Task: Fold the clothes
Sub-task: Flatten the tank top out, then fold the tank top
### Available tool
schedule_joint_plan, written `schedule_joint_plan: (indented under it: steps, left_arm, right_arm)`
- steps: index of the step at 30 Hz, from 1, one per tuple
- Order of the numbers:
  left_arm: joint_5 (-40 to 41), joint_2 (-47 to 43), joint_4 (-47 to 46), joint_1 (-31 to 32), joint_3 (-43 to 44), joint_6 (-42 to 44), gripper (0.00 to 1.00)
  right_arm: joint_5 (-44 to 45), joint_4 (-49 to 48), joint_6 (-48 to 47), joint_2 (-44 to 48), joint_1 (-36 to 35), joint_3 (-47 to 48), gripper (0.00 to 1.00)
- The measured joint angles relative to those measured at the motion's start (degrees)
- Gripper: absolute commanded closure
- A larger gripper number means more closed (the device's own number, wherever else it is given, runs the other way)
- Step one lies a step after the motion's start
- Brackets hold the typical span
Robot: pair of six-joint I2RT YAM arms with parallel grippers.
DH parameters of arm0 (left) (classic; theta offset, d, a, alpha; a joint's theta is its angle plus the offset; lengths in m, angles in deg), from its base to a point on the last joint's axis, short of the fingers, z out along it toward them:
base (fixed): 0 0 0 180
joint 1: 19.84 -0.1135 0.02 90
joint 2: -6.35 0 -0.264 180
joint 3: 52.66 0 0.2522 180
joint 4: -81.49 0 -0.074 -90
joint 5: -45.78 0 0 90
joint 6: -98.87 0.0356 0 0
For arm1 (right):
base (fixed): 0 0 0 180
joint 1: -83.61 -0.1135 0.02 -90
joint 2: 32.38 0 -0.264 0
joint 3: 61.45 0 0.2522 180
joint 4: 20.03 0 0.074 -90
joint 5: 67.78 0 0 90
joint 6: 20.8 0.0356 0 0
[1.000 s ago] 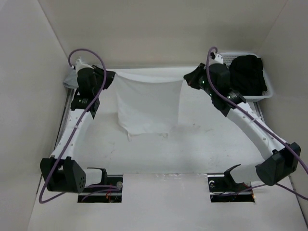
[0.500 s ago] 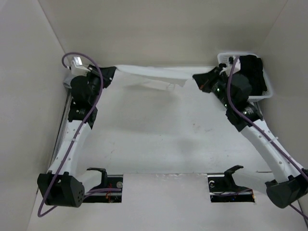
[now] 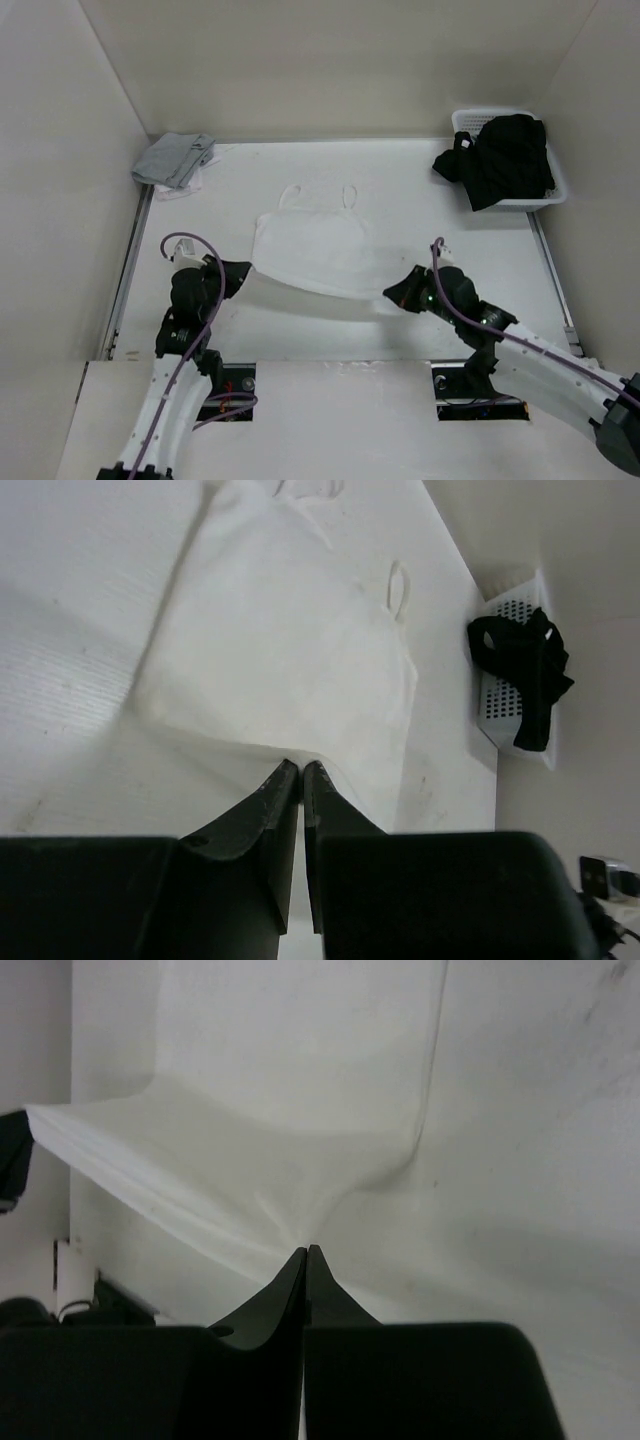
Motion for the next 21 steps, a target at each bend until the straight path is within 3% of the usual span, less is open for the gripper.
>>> schedule_joint_plan:
  steps: [4,7,11,21]
  left_arm:
    - [0.66,-9.38,8.41,3.02,-0.13,-1.09,0.94]
    - [3.19,-10.56,14.78,7.89,-0.13,-2.71,0.94]
    - [7.93,-12.15,20.46,9.44,-0.09,-4.42,0.94]
    - [15.02,-13.86,21.05,4.63,0.26,-8.57,0.95]
  right_arm:
    - [1.20,3.21,6.56,6.88,-7.37,-6.71,0.99]
    - [2.23,7.19,10.73,10.78,-11.32,-8.87,0.99]
    - [3.26,8.66,12.94,11.45,-13.09,-8.37,0.98]
    - [0.48,1.44,2.05,-13.35,-0.22,9.25,0.98]
